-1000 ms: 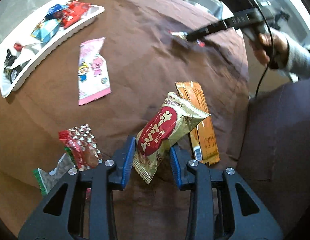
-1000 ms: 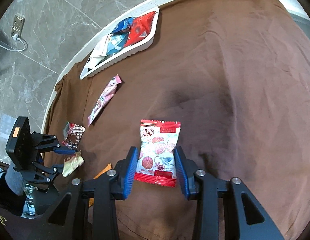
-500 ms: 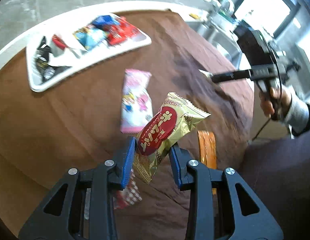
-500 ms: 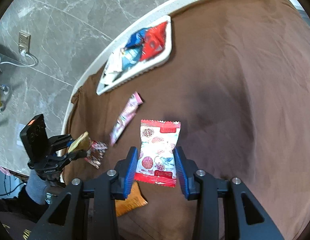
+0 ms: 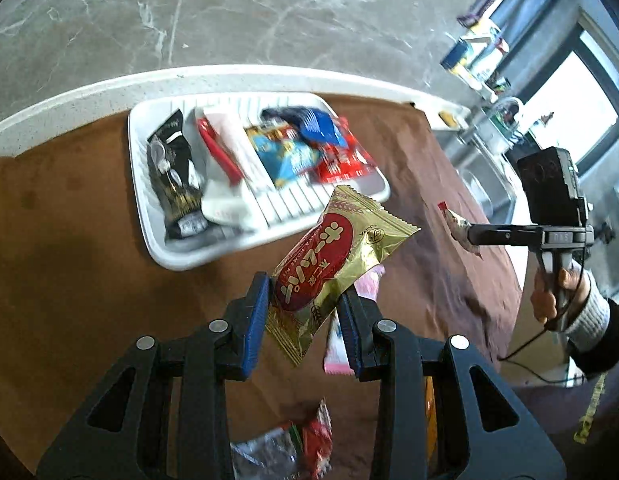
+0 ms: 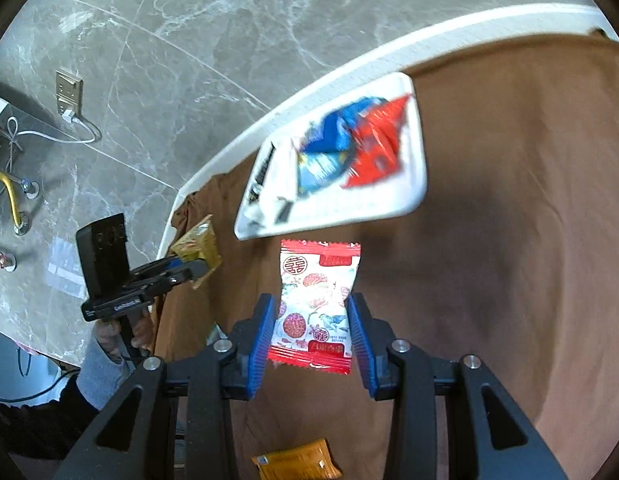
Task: Organize snacks
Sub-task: 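Carry both packets over the tray and open both tools to release them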
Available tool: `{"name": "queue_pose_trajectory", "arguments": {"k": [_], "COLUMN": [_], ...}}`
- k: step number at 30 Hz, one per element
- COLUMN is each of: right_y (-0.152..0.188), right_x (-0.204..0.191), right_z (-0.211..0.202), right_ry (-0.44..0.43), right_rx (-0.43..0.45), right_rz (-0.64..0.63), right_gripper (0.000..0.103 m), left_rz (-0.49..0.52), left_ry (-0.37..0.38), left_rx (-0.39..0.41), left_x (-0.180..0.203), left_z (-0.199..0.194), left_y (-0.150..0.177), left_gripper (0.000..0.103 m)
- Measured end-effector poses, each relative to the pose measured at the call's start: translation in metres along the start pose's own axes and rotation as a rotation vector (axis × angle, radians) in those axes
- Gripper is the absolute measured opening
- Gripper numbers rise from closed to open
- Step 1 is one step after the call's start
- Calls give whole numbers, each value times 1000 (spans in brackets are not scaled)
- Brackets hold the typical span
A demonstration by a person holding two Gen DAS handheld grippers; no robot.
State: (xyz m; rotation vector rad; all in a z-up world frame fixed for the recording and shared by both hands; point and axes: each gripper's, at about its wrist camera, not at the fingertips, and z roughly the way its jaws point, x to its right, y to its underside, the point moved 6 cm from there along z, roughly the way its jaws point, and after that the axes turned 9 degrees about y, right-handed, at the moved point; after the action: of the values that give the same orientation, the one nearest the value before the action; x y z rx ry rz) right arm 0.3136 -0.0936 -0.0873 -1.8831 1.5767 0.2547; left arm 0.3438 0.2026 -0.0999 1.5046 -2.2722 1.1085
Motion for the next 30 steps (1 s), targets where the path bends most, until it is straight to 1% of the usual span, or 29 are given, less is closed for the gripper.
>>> {"name": "queue_pose_trajectory", "arguments": {"k": [4,9,12,15,17,22,23,24,25,26,28,30], "right_y": [-28,-64,-85,-100,-110,-130,-132,-135,-136,-138,-137,-135], "right_x": [-14,-26,-32,-39,-45,-59,-60,-61,-61,-61,-62,-63], "right_z": [12,26,39,52,62,88,93,100,105,108,110,108], "right_ry": [-7,-9,-6,-10,-12,5,11,27,46,61,62,65], "right_rx": [11,32,35,31,31,35,35,26,24,27,30,42], "right_rz": [-26,-48,-61,-70,-78,-105,-113,-123,-125,-130,-143,-157], "right_gripper": [41,41,41,41,41,43,46,52,67,73,73,73], "left_rz": [-23,-49,-84,-134,-163,-219,-224,-227,-233,-231,-215,-194], "left_ry": [-1,-21,-45,-85,-95,-143,-163,-175,-180,-179,-184,-231], "left_rx": [11,26,51,77,97,99,97,96,102,107,111,111], "left_x": [-9,-21,-34,-54,-67,-91,-94,-97,-99,-99,-98,-97], "left_z": [9,21,24,25,27,35,37,39,39,40,40,40], "left_y": [-22,-47,-61,-73,-79,-85,-86,-86,-85,-85,-85,-84], "left_gripper": [31,31,31,31,31,32,33,42,50,52,52,52]}}
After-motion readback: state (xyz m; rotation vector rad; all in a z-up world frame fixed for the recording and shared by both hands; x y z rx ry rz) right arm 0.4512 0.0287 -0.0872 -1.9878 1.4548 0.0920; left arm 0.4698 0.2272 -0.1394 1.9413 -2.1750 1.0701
